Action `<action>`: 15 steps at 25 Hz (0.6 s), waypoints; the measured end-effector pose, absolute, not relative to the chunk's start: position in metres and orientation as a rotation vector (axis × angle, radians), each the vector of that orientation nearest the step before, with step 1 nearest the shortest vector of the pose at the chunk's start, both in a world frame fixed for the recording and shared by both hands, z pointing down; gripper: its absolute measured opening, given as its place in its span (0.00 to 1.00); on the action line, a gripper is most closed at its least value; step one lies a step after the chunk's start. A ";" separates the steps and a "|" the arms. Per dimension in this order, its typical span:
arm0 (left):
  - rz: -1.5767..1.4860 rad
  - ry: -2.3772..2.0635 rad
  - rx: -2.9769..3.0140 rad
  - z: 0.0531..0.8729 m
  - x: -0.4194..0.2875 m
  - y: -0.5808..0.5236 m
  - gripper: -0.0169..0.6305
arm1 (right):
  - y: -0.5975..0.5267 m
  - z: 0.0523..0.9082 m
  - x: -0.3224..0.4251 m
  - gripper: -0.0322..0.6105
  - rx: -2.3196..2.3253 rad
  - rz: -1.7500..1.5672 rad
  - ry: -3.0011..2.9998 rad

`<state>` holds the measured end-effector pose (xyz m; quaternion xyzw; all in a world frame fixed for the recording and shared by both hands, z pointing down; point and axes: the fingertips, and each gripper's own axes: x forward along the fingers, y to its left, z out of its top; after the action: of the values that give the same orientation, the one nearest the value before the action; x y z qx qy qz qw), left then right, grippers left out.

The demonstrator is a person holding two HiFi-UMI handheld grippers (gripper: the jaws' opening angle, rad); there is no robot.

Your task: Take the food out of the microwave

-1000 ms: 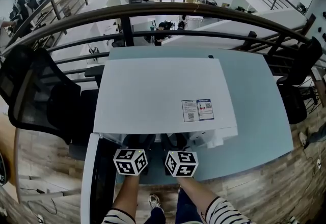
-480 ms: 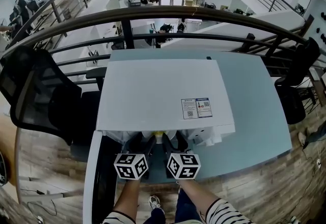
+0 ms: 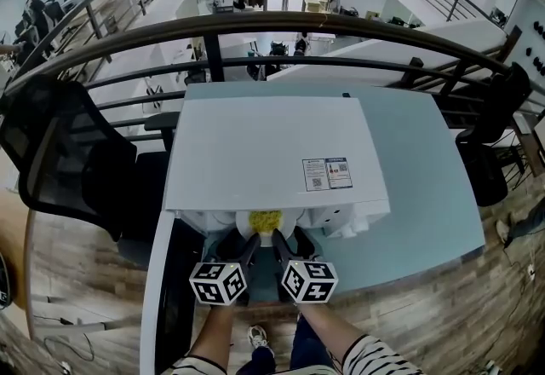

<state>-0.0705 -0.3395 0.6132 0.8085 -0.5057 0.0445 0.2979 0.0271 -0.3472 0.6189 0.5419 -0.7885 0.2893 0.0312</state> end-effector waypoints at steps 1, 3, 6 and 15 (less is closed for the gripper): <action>0.087 -1.338 2.125 0.613 -0.072 -0.339 0.37 | -0.347 0.620 0.028 0.41 1.671 0.933 -2.428; 0.011 -1.323 2.064 0.613 -0.076 -0.337 0.37 | -0.345 0.623 0.031 0.41 1.674 1.052 -2.426; -0.078 -1.295 1.987 0.617 -0.081 -0.339 0.37 | -0.345 0.627 0.034 0.41 1.670 1.239 -2.437; -0.109 -1.225 1.907 0.634 -0.073 -0.343 0.22 | -0.349 0.638 0.029 0.25 1.592 1.430 -2.435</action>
<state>-0.0732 -0.3434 0.6342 0.7618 -0.4891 -0.0436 0.4224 0.0286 -0.3489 0.6381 0.4904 -0.7503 0.4406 -0.0499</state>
